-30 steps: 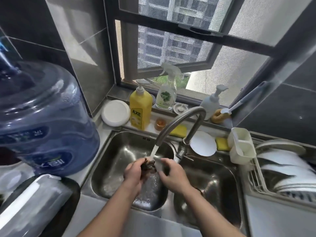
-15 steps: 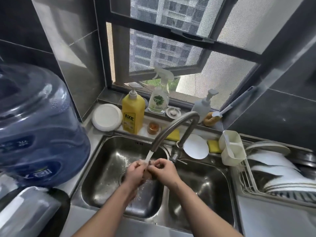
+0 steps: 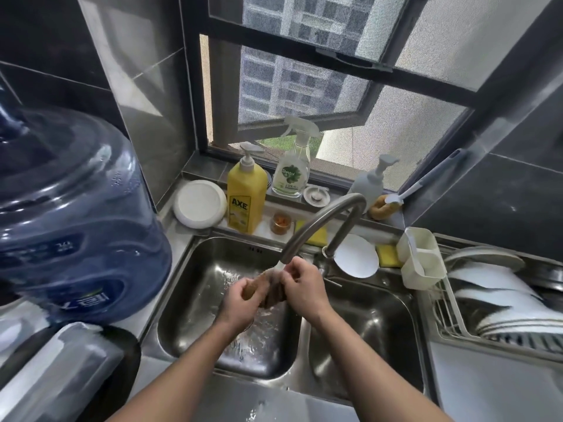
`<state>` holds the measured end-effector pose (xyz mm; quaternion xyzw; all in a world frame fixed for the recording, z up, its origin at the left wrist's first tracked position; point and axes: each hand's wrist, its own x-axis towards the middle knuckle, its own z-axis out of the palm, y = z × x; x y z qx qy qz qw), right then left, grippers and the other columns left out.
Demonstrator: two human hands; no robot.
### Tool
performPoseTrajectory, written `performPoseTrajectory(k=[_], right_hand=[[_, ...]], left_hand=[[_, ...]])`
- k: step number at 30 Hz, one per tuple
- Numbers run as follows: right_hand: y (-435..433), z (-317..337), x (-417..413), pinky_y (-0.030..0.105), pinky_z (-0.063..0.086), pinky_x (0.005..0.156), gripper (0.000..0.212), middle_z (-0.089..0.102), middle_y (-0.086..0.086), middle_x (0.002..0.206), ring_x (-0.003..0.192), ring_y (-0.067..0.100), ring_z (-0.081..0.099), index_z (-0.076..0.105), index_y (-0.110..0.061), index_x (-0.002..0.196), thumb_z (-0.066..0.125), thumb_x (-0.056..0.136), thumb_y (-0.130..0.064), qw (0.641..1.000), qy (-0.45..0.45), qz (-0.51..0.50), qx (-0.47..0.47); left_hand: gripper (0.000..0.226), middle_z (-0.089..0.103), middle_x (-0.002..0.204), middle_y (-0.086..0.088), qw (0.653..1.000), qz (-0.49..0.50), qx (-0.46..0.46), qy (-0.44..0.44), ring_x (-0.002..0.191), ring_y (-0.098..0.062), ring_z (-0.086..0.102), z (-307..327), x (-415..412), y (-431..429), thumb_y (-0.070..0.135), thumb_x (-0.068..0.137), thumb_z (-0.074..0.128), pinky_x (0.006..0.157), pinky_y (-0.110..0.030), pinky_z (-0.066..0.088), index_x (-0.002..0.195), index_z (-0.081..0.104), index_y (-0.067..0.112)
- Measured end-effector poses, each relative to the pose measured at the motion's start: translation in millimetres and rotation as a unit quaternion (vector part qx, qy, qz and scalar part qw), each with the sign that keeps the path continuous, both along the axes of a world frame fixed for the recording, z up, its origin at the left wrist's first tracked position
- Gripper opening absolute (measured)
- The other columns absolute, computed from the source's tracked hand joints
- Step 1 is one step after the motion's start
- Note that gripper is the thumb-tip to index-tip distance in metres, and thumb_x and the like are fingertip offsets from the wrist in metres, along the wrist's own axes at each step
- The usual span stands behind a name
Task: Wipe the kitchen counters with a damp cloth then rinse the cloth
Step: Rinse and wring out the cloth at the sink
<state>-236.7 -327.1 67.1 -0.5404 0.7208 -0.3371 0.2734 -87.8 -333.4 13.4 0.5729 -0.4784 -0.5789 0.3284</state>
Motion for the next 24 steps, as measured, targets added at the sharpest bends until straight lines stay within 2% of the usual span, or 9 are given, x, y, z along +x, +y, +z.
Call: performPoseTrajectory(k=[3, 7, 10, 12, 16, 18, 20, 22, 24], right_hand=[[3.2, 2.6, 2.4, 0.024, 0.039, 0.059, 0.027, 0.051, -0.008, 0.065, 0.061, 0.007, 0.044, 0.046, -0.024, 0.066, 0.058, 0.088, -0.012, 1.000, -0.024, 0.004, 0.002], [10.3, 2.4, 8.8, 0.021, 0.039, 0.056, 0.023, 0.047, -0.004, 0.067, 0.059, 0.006, 0.043, 0.045, -0.017, 0.075, 0.055, 0.096, -0.017, 0.993, -0.109, 0.035, 0.016], [12.2, 5.5, 13.5, 0.015, 0.041, 0.056, 0.019, 0.050, -0.010, 0.066, 0.056, -0.002, 0.048, 0.051, -0.015, 0.079, 0.055, 0.097, -0.017, 0.989, -0.145, 0.038, -0.001], [10.9, 6.7, 13.8, 0.014, 0.042, 0.060, 0.017, 0.054, -0.011, 0.067, 0.060, -0.004, 0.052, 0.055, -0.017, 0.080, 0.055, 0.097, -0.015, 0.989, -0.144, 0.036, -0.009], [7.5, 8.7, 11.0, 0.018, 0.048, 0.065, 0.012, 0.064, -0.004, 0.074, 0.067, 0.005, 0.060, 0.059, -0.011, 0.085, 0.052, 0.094, -0.007, 0.988, -0.147, 0.038, -0.020], [6.5, 7.1, 8.8, 0.020, 0.044, 0.063, 0.017, 0.058, -0.006, 0.071, 0.064, 0.005, 0.053, 0.053, -0.018, 0.079, 0.053, 0.093, -0.009, 0.990, -0.139, 0.008, -0.012], [6.5, 1.8, 6.6, 0.022, 0.041, 0.063, 0.020, 0.052, -0.006, 0.071, 0.064, 0.006, 0.048, 0.049, -0.022, 0.077, 0.054, 0.094, -0.012, 0.992, -0.129, -0.008, -0.003], [7.2, -1.8, 7.6, 0.025, 0.043, 0.062, 0.016, 0.052, -0.004, 0.072, 0.065, 0.008, 0.048, 0.051, -0.019, 0.080, 0.052, 0.095, -0.014, 0.990, -0.141, -0.004, 0.010], [7.0, -1.2, 12.8, 0.023, 0.043, 0.060, 0.013, 0.054, -0.006, 0.073, 0.064, 0.004, 0.050, 0.053, -0.017, 0.086, 0.049, 0.097, -0.013, 0.985, -0.171, 0.015, 0.017]], left_hand=[[0.062, 0.069, 0.071, 0.006, 0.998, -0.028, -0.013, -0.049, 0.064, -0.008, 0.061, -9.4, 6.9, -0.4, 0.074, 0.055, 0.074, 0.068, -0.044, 0.055, 0.083, 0.064, 0.019], [0.062, 0.056, 0.111, 0.009, 0.983, -0.059, -0.095, -0.147, 0.095, -0.011, 0.059, -4.2, 0.4, 0.7, 0.052, 0.065, 0.076, 0.088, -0.036, 0.053, 0.120, 0.057, 0.032], [0.029, 0.069, 0.081, 0.004, 0.988, -0.084, -0.085, -0.100, 0.073, -0.022, 0.068, -2.3, -4.5, -1.9, 0.050, 0.068, 0.065, 0.068, -0.048, 0.059, 0.095, 0.062, 0.041], [0.020, 0.067, 0.068, 0.005, 0.990, -0.067, -0.081, -0.097, 0.062, -0.024, 0.068, -8.0, -4.5, -4.1, 0.046, 0.072, 0.060, 0.057, -0.050, 0.058, 0.092, 0.061, 0.042], [0.011, 0.068, 0.072, 0.009, 0.986, -0.077, -0.127, -0.078, 0.071, -0.020, 0.068, -6.9, -5.3, -2.8, 0.036, 0.077, 0.066, 0.066, -0.046, 0.058, 0.087, 0.066, 0.040], [0.018, 0.075, 0.081, 0.006, 0.991, -0.063, -0.115, -0.018, 0.078, -0.017, 0.072, -5.5, -2.2, -2.2, 0.029, 0.078, 0.076, 0.073, -0.040, 0.060, 0.089, 0.072, 0.042], [0.015, 0.077, 0.083, 0.003, 0.992, -0.033, -0.119, 0.003, 0.079, -0.015, 0.073, -9.3, 2.2, -2.6, 0.033, 0.074, 0.079, 0.074, -0.036, 0.059, 0.087, 0.076, 0.038], [0.005, 0.075, 0.079, 0.003, 0.992, -0.017, -0.129, 0.004, 0.075, -0.012, 0.071, -9.9, 5.5, -2.6, 0.030, 0.077, 0.074, 0.070, -0.033, 0.057, 0.082, 0.075, 0.030], [0.012, 0.072, 0.077, 0.003, 0.992, -0.011, -0.124, -0.015, 0.073, -0.010, 0.066, -11.1, 6.0, -6.6, 0.016, 0.086, 0.063, 0.069, -0.027, 0.054, 0.084, 0.068, 0.027]])
